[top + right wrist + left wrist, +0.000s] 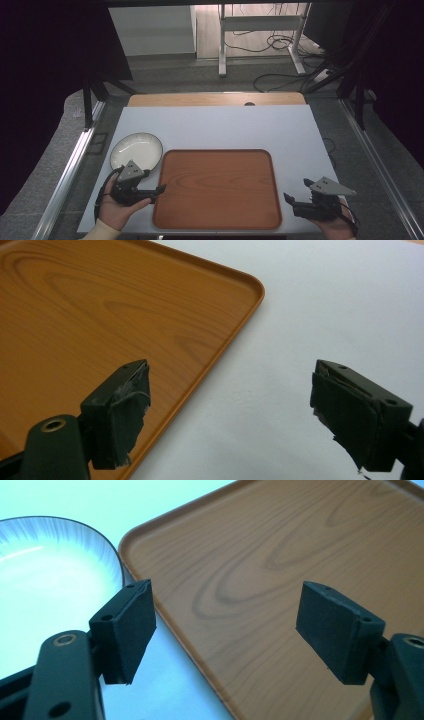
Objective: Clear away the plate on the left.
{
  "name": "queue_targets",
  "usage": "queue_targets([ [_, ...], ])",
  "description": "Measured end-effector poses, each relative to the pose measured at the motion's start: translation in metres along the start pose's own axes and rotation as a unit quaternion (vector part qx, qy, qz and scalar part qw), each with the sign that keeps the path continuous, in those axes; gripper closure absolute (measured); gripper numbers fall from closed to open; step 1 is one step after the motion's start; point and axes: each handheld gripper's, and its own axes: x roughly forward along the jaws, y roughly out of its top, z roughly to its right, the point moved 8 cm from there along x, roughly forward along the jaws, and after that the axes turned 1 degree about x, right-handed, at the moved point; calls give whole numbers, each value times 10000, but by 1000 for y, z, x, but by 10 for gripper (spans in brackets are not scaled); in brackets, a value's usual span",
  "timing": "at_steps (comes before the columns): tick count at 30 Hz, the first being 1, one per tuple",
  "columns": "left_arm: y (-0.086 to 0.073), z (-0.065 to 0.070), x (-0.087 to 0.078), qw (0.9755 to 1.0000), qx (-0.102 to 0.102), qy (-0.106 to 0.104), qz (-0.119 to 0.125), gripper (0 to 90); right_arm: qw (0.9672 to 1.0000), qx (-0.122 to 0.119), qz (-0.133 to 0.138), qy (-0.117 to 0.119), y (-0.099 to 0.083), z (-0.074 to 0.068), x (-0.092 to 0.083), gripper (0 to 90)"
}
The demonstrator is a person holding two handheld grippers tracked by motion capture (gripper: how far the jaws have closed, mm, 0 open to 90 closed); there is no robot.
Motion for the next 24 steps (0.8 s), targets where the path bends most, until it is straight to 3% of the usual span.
queue_targets([
  [5,5,-10,-2,10000,-63,-1,27,234,10000,-71,-48,-13,-1,0,2,169],
  [24,14,-56,-10,9986,-401,353,6,235,10000,-40,-34,-72,-2,3,1,173],
])
